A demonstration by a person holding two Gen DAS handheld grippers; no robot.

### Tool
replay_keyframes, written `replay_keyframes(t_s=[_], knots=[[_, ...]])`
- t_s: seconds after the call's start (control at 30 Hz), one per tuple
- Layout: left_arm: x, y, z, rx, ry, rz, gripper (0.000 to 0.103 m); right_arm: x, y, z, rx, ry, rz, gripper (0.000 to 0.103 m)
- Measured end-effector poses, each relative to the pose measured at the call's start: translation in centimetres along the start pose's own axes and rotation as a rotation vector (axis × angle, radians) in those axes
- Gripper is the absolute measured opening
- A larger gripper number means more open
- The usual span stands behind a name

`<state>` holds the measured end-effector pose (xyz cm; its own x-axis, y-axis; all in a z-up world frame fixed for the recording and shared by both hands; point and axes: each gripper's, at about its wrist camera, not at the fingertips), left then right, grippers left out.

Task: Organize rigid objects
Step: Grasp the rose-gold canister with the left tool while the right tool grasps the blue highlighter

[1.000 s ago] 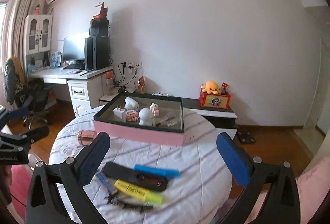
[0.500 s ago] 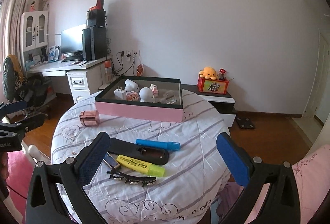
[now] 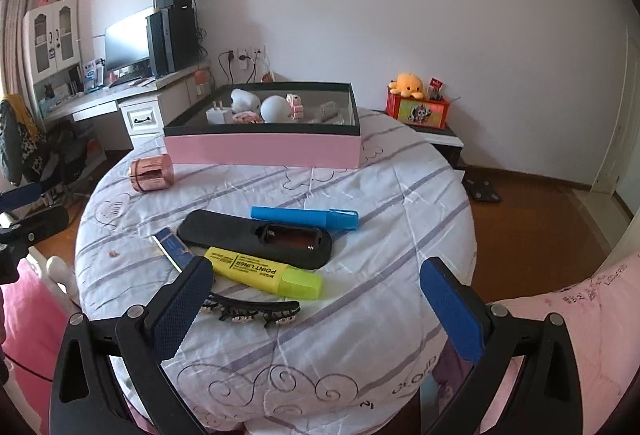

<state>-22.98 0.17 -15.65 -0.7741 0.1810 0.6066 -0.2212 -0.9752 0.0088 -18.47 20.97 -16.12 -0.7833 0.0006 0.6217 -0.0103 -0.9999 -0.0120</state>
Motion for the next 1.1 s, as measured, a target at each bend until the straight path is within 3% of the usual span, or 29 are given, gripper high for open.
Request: replay_keyframes(t_s=[0.4, 0.67, 0.8, 1.1], knots=[[1.1, 1.4, -3.9, 0.023, 0.071, 0.018, 0.103, 1.3, -0.3, -5.5, 0.093, 0.137, -0.044, 0.103], [3.2, 2.3, -6.1, 0.002, 0.093, 0.049, 0.103, 3.7, -1.0, -7.9, 0.087, 0.170, -0.078, 0.103], [3.8, 2.3, -6.8, 0.001, 0.097, 0.041, 0.103, 5.0, -0.9, -9.6, 0.103, 0.232, -0.109, 0.103], [4.9, 3.2, -8.1, 0.007, 0.108, 0.040, 0.103, 6.7, 0.7, -11.8, 0.071, 0.287, -0.072, 0.103]])
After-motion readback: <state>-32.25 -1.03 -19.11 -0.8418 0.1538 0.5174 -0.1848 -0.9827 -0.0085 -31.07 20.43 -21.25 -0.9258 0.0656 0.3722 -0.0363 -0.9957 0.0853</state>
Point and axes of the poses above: each gripper's, at about its wrist camera, not at the fingertips, and z roughly against the way its jaws point, y to its left, x to its top, and after that the axes turned 14 degrees about y, right-handed
